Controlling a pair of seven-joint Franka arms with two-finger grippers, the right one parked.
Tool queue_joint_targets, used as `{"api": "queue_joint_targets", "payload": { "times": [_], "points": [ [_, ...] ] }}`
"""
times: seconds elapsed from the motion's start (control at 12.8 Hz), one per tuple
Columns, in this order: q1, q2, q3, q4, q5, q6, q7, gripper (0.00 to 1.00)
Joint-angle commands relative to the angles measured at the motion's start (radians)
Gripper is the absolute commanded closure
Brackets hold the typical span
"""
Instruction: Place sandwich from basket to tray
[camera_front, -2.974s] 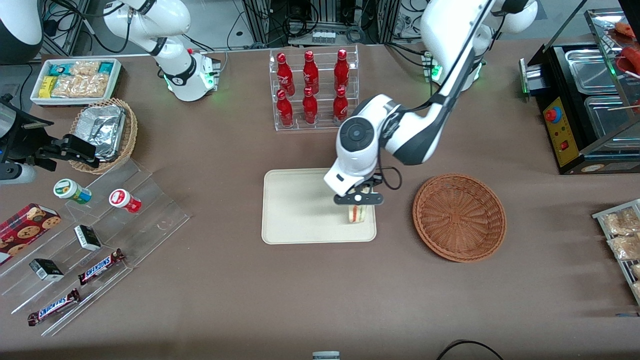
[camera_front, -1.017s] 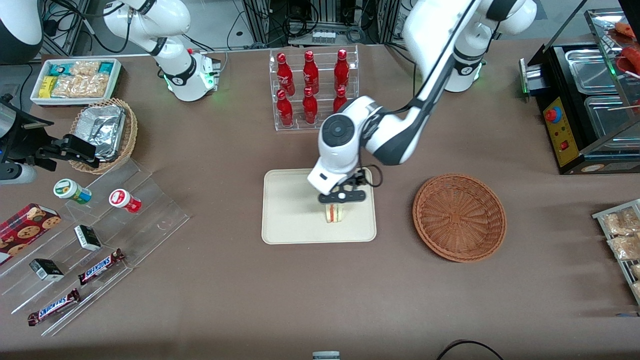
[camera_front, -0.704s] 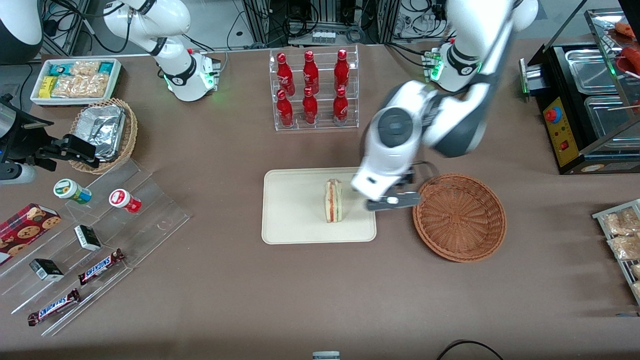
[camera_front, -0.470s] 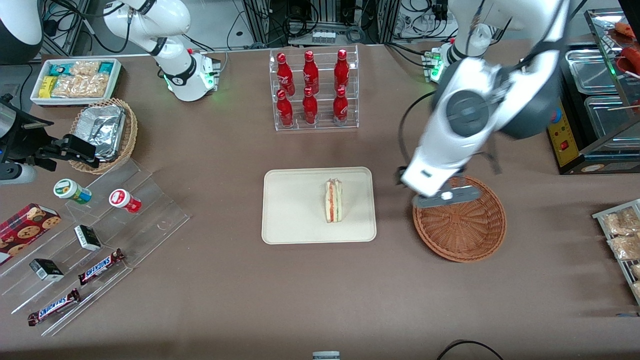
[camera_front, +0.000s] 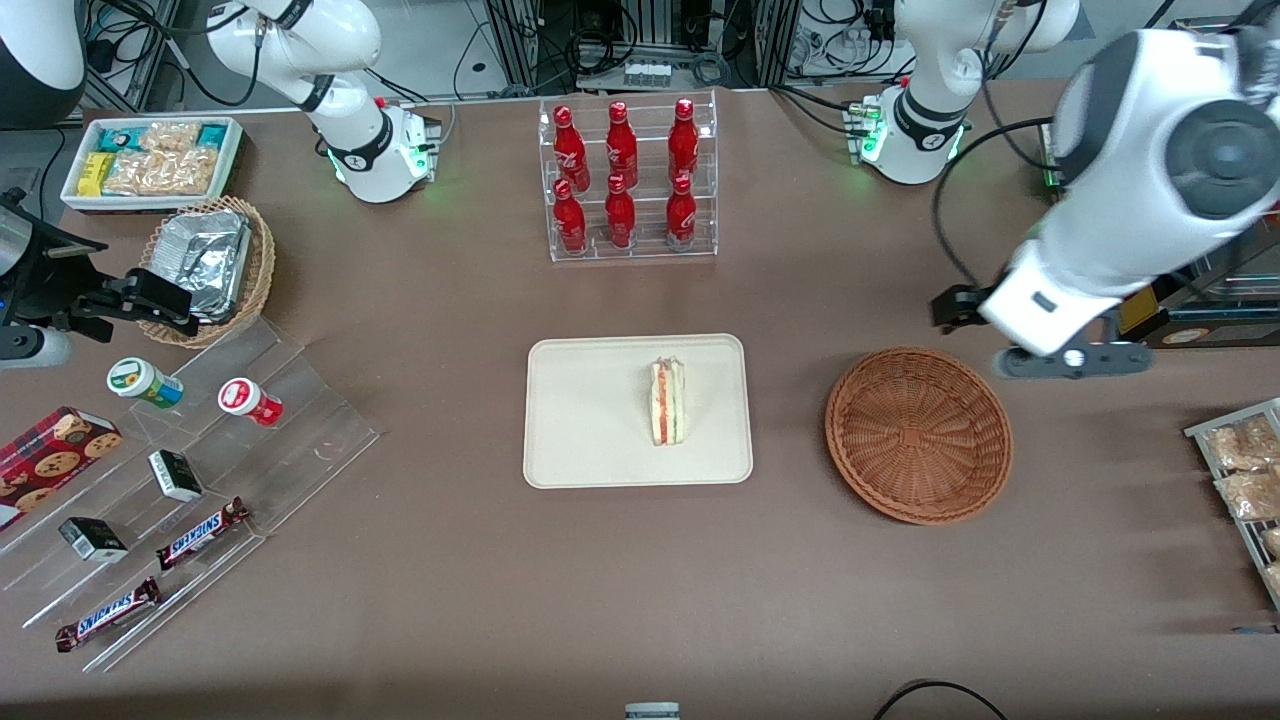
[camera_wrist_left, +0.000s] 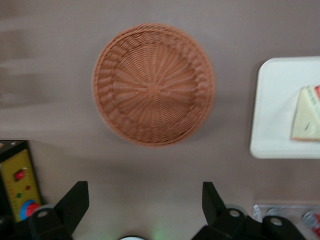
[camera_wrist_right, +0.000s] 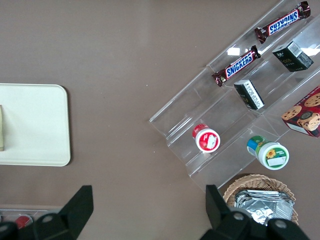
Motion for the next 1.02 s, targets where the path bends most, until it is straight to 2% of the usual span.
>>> {"api": "queue_joint_targets", "payload": {
  "times": [0.0, 0.31, 0.94],
  "points": [
    [0.083, -0.075, -0.014, -0.046, -0.012, -0.047, 0.128, 0.0],
    [0.143, -0.152, -0.014, -0.117, -0.012, -0.025, 0.167, 0.0],
    [0.143, -0.14, 0.004, -0.08, -0.007, -0.021, 0.173, 0.0]
  ]
}}
